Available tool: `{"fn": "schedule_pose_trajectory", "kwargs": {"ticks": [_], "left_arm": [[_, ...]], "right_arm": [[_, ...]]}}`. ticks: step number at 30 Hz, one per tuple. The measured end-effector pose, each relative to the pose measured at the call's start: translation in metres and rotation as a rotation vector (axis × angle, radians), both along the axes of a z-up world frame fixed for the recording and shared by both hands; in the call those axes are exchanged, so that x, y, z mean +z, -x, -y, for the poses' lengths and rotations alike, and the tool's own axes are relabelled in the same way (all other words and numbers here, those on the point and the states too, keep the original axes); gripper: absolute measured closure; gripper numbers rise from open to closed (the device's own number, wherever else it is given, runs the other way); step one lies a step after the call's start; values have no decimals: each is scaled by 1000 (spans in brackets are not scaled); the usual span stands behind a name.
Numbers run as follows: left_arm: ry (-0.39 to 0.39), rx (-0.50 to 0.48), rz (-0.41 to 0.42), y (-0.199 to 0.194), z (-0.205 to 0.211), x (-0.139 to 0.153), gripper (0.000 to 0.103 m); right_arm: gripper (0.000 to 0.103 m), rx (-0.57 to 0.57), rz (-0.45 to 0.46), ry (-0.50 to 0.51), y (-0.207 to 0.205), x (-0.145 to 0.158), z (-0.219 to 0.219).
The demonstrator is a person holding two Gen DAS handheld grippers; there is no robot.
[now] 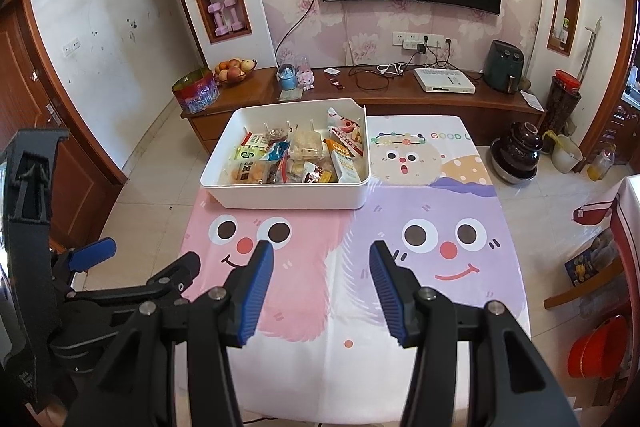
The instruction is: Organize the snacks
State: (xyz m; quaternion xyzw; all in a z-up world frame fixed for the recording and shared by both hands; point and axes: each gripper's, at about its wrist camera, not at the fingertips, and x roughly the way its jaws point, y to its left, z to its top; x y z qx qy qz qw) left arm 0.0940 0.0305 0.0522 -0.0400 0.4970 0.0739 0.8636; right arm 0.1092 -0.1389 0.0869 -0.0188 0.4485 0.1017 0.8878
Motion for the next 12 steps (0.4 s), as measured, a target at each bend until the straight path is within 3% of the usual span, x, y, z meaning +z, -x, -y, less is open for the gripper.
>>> {"fn": "schedule_pose_trajectory", "kwargs": {"ticks": [12], "left_arm": [[-7,-5,3,-3,3,1,1]], "right_arm": [[53,4,-11,-4,-3,-2,-4]]}}
